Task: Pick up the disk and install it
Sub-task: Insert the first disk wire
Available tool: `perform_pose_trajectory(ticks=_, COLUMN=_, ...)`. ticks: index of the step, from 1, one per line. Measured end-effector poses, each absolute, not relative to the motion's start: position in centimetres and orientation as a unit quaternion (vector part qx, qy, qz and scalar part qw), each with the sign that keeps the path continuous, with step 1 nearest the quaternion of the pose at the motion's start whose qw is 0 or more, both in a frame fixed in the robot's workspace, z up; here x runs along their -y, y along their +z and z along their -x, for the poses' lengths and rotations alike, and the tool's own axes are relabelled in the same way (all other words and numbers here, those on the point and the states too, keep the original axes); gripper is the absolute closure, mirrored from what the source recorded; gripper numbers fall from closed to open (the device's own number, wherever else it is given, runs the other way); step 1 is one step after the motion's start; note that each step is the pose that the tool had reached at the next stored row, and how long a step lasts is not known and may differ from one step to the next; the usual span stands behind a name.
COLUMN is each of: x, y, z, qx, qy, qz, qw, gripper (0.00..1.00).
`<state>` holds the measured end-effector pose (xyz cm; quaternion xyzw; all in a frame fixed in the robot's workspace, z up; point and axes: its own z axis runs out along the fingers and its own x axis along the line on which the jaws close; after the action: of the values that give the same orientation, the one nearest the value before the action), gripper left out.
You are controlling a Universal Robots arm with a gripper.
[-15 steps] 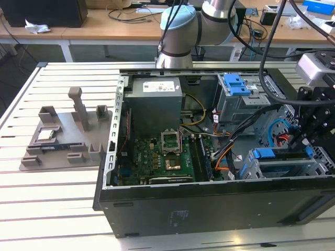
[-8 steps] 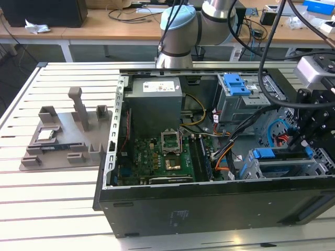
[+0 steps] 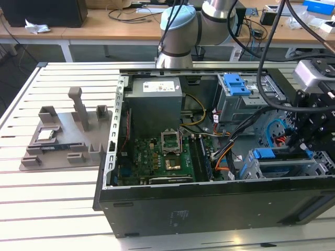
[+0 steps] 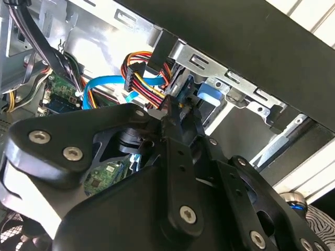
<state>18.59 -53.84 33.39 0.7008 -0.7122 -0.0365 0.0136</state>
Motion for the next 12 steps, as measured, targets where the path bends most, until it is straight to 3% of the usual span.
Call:
perform_pose_trajectory(ticks=1, x=53.8, y=33.6, z=-18.6, qx=0.712, qy=-0.036, qz=-0.701, qw=0.014, gripper=0.76)
perform_pose_trajectory(ticks=3, x=53.8, y=34.8, z=-18.6, qx=0.712, qy=-0.036, qz=-0.701, qw=0.014, gripper=0.76)
perform_pose_trajectory(ticks=5, x=53.7, y=36.1, z=-18.6, qx=0.712, qy=-0.036, qz=-0.701, qw=0.014, gripper=0.89)
perform_pose_trajectory(ticks=12, x=53.6, y=39.9, z=-18.6, qx=0.712, qy=-0.036, qz=-0.701, qw=0.014, gripper=0.89)
